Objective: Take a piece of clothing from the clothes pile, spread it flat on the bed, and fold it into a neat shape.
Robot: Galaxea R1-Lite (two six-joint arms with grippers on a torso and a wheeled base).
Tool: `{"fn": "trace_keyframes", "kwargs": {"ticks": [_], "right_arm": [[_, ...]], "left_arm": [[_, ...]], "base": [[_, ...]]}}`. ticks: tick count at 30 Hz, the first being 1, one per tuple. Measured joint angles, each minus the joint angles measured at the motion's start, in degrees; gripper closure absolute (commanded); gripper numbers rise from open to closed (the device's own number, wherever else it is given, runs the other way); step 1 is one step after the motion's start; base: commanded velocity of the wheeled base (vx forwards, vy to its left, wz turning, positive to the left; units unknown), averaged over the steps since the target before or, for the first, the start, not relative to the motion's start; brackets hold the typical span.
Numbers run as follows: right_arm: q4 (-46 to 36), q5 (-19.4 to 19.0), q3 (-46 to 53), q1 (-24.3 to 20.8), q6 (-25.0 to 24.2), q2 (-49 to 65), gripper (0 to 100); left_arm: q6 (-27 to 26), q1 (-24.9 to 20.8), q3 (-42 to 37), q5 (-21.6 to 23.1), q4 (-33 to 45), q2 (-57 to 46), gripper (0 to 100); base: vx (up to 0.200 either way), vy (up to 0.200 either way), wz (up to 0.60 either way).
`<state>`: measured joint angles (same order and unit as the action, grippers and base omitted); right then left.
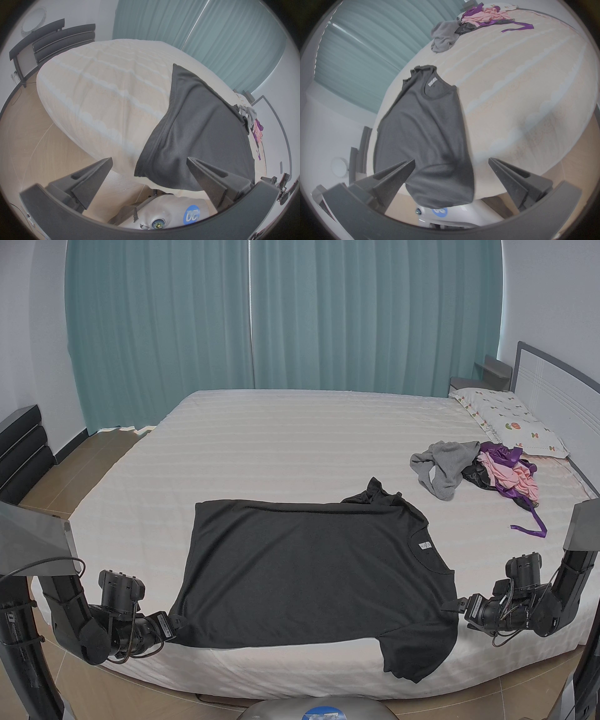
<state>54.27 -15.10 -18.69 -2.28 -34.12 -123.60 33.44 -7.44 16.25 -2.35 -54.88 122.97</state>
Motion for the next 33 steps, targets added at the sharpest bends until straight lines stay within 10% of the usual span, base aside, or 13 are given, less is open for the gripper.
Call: {"fn": "trace_keyframes", "kwargs": {"ticks": [33], "right_arm": [[6.7, -0.8, 3.3, -0.7, -6.4, 3.7, 0]], "left_arm": [[4.6, 0.4, 3.1, 0.0, -0.4, -3.1, 0]], "base": [[0.055, 0.000, 0.00]]}}
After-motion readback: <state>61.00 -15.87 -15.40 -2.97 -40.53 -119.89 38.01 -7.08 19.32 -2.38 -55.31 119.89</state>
